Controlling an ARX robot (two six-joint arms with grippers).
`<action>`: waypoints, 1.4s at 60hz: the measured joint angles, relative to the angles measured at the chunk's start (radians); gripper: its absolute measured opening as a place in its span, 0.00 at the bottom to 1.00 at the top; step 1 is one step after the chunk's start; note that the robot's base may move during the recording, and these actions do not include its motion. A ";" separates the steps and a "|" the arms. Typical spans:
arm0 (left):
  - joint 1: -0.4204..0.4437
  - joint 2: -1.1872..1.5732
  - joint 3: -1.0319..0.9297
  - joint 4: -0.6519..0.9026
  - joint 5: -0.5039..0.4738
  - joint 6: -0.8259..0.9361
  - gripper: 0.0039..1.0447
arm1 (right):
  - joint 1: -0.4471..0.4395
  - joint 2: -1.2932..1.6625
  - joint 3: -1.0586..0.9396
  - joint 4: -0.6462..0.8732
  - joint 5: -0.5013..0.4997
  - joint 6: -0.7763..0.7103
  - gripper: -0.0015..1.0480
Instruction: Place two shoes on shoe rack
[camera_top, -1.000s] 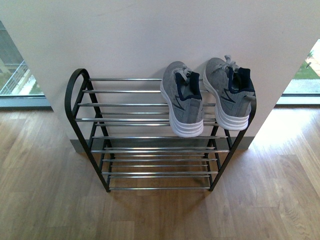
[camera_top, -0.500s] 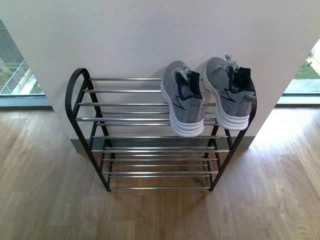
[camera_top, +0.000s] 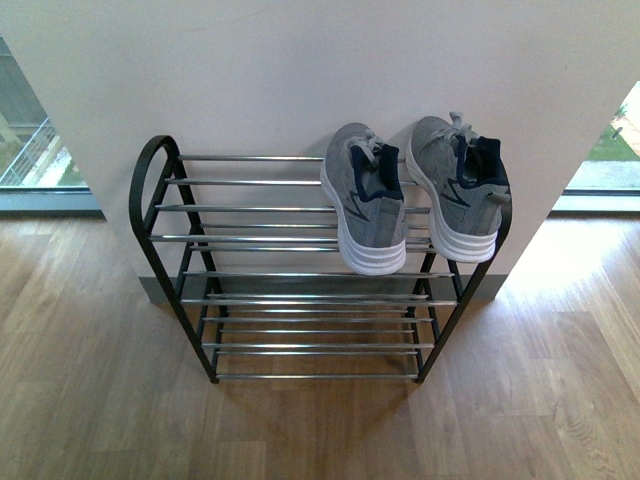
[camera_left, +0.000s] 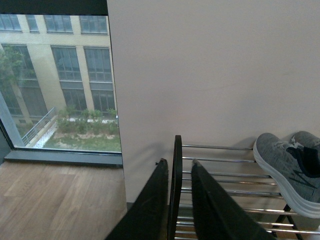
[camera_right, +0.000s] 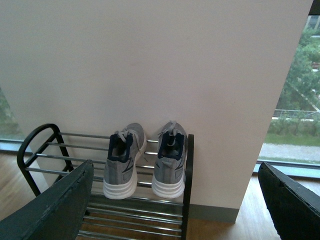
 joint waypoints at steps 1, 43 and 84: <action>0.000 0.000 0.000 0.000 0.000 0.000 0.23 | 0.000 0.000 0.000 0.000 -0.002 0.000 0.91; 0.000 0.000 0.000 0.000 0.001 0.003 0.91 | 0.000 0.000 0.000 0.000 0.002 0.000 0.91; 0.000 0.000 0.000 0.000 0.001 0.003 0.91 | 0.000 0.000 0.000 -0.001 0.002 0.000 0.91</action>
